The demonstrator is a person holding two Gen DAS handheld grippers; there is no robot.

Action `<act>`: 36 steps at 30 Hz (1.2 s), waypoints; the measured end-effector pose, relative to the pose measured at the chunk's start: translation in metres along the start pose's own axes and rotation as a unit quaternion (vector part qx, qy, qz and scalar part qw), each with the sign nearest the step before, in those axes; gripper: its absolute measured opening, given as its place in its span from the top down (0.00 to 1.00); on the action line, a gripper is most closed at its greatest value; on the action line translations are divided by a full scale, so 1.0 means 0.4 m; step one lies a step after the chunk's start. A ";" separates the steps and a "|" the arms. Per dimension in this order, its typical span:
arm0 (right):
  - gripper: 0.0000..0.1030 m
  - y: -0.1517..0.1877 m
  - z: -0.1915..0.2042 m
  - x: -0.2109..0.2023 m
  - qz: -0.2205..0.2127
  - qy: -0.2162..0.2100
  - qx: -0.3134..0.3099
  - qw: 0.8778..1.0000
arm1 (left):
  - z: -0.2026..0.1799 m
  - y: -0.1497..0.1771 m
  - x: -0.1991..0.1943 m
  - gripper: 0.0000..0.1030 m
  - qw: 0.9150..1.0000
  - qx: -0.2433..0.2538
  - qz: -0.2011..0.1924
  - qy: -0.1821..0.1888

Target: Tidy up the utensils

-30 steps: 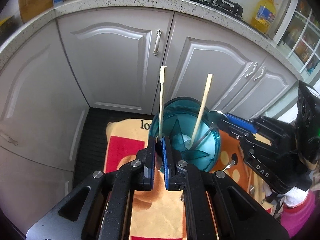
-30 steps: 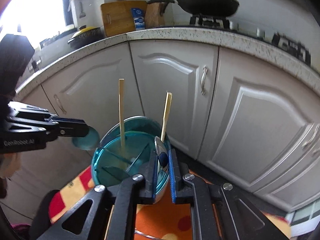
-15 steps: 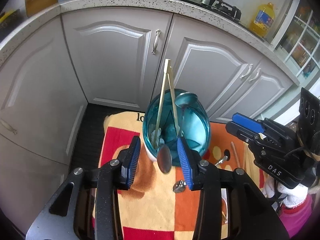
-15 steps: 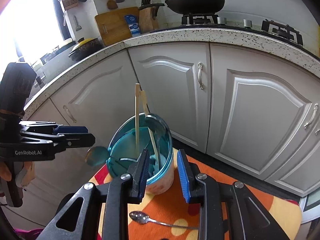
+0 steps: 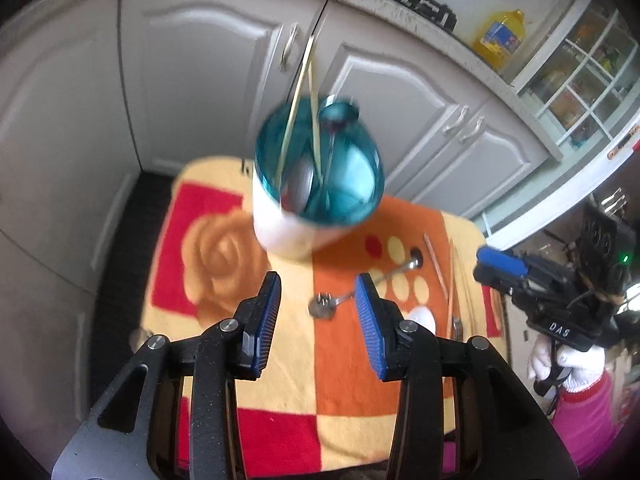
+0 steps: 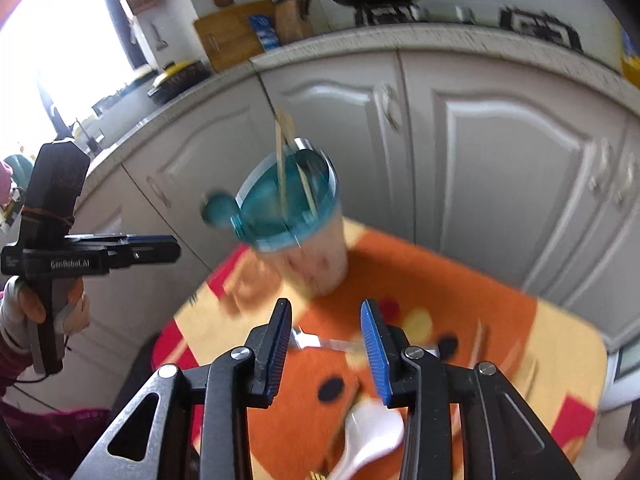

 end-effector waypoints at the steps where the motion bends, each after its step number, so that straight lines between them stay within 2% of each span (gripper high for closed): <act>1: 0.67 0.029 -0.012 0.013 0.013 -0.004 0.008 1.000 | 0.006 0.011 0.021 0.64 1.000 -0.004 0.010 0.007; 6: 0.67 0.136 -0.065 0.100 0.071 -0.012 0.040 0.997 | 0.015 0.047 0.125 0.64 0.998 -0.014 0.051 0.036; 10: 0.67 0.182 -0.115 0.159 0.102 -0.010 0.062 0.993 | 0.024 0.054 0.184 0.64 0.996 -0.026 0.065 0.050; 22: 0.66 0.193 -0.173 0.248 0.162 -0.048 0.054 0.984 | 0.025 0.020 0.304 0.63 0.993 -0.034 0.097 0.054; 28: 0.67 0.178 -0.178 0.255 0.153 -0.074 0.053 0.984 | 0.018 0.012 0.337 0.64 0.992 -0.038 0.110 0.054; 32: 0.88 0.188 -0.167 0.263 0.154 -0.093 0.043 0.983 | 0.012 0.014 0.347 0.64 0.992 -0.035 0.113 0.052; 36: 0.91 0.212 -0.166 0.246 0.155 -0.089 0.043 0.983 | 0.011 0.007 0.351 0.64 0.991 -0.039 0.112 0.054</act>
Point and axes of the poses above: each gripper's, at about its wrist camera, not at the fingertips, and x roughly the way its jaws point, z to its left, y to its underside, the point moved 4 cm from there along x, roughly the way its jaws point, and after that the axes turned 14 degrees about z, right-handed, at the moved point
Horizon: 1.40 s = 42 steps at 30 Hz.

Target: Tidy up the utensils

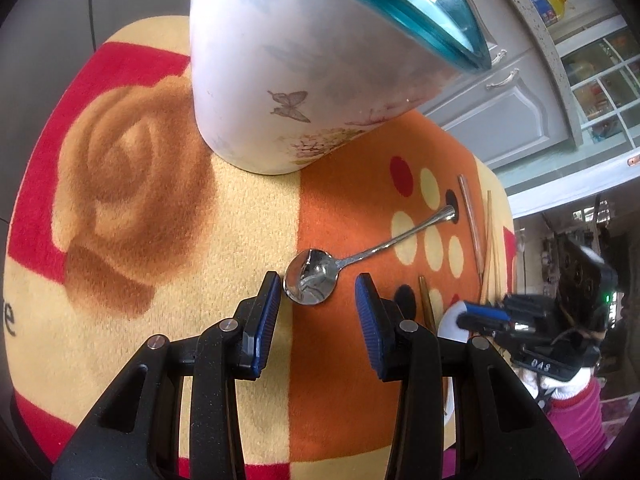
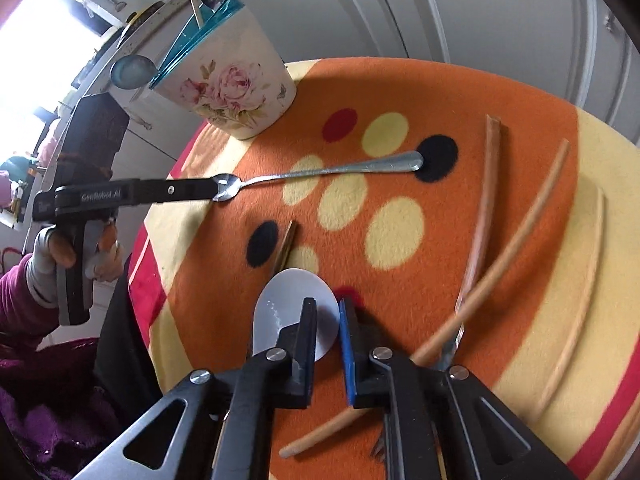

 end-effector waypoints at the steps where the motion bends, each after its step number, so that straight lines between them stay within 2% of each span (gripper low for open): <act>1: 0.92 0.014 0.003 -0.003 0.003 0.002 -0.001 1.000 | 0.001 -0.001 0.000 0.64 1.000 0.000 0.000 -0.001; 7: 0.92 0.077 0.006 -0.002 0.027 0.006 -0.006 1.000 | -0.012 -0.001 0.004 0.64 1.000 0.022 0.004 -0.017; 11: 0.90 0.068 0.000 0.000 0.032 0.004 -0.025 0.999 | -0.011 -0.008 0.006 0.64 1.000 0.020 0.010 -0.014; 13: 0.90 0.056 -0.003 0.003 0.032 -0.006 -0.029 0.999 | -0.005 -0.011 0.006 0.70 1.000 0.015 0.010 -0.012; 15: 0.90 0.047 -0.003 0.008 0.028 -0.017 -0.031 0.999 | 0.000 -0.017 0.012 0.88 1.000 0.011 0.011 -0.020; 16: 0.90 0.046 -0.003 0.008 0.023 -0.023 -0.029 0.999 | 0.005 -0.016 0.011 0.92 1.000 0.010 0.011 -0.024; 18: 0.92 0.051 -0.004 0.009 0.013 -0.033 -0.017 0.999 | 0.007 -0.014 0.010 0.93 1.000 0.016 0.007 -0.023; 24: 0.96 0.066 0.014 -0.021 -0.004 -0.019 -0.009 1.000 | 0.002 0.005 -0.015 0.96 0.999 0.023 -0.005 -0.030; 30: 0.98 0.074 0.050 -0.091 -0.038 -0.013 -0.018 0.999 | -0.006 0.050 -0.121 0.99 0.999 0.025 -0.031 -0.018; 42: 0.98 0.041 0.091 -0.242 -0.119 0.008 -0.025 0.992 | -0.010 0.153 -0.352 0.98 0.995 0.042 -0.076 -0.042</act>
Point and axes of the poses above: each gripper's, at about its wrist camera, not at the fingertips, and x roughly the way its jaws point, z to its left, y to its underside, the point moved 4 cm from there along x, roughly the way its jaws point, and after that the axes turned 14 degrees about z, right-handed, at the moved point
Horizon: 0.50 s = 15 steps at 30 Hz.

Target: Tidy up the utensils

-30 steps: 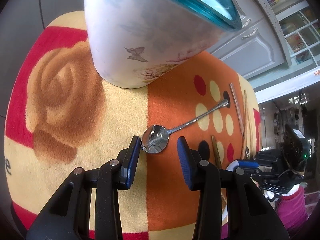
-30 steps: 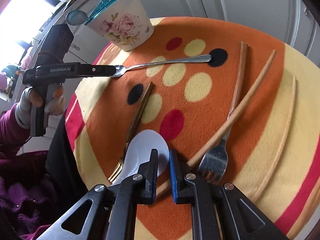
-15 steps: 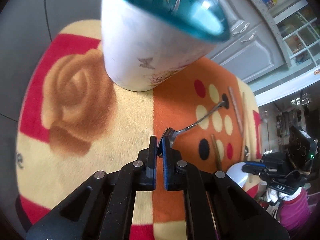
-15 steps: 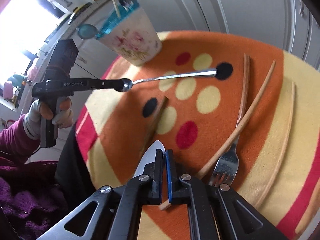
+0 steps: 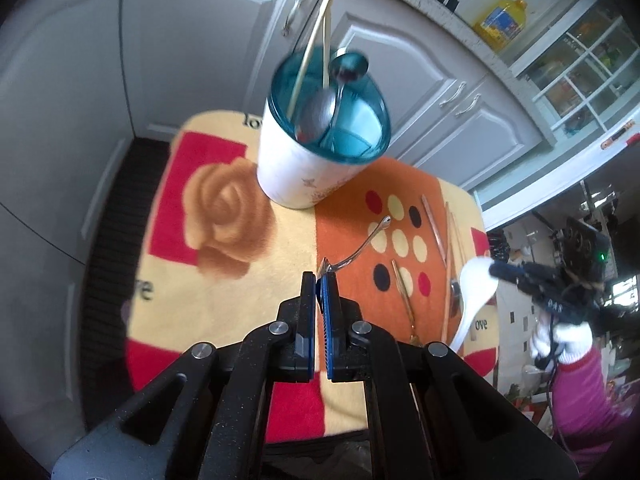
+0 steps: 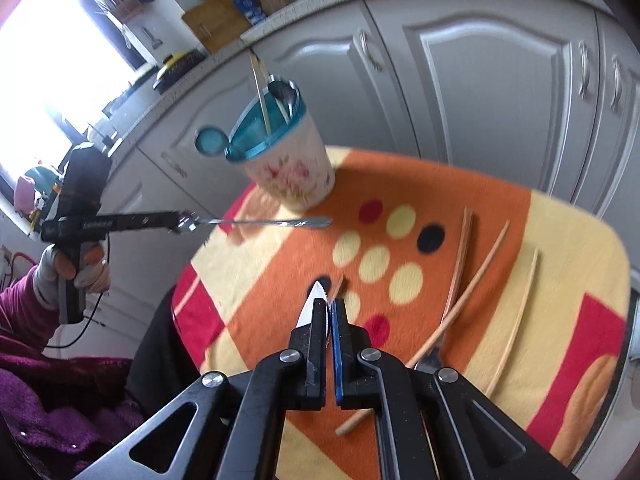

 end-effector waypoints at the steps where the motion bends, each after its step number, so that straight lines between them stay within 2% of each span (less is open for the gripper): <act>1: 0.98 -0.010 0.005 -0.011 -0.006 0.002 -0.001 1.000 | -0.001 0.007 -0.027 0.99 1.000 0.003 -0.004 -0.001; 10: 0.98 -0.119 0.063 -0.088 -0.057 0.019 -0.028 0.998 | -0.022 0.039 -0.205 0.98 0.999 0.021 -0.037 -0.004; 15: 0.98 -0.187 0.092 -0.121 -0.087 0.018 -0.032 0.996 | -0.020 0.024 -0.288 0.98 0.998 0.023 -0.061 -0.009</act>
Point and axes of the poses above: each gripper's, at about its wrist camera, not at the fingertips, and x roughly the way its jaws point, z to its left, y to its underside, the point moved 4 cm from there along x, roughly the way its jaws point, and after that the axes turned 14 degrees about z, right-handed, at the moved point
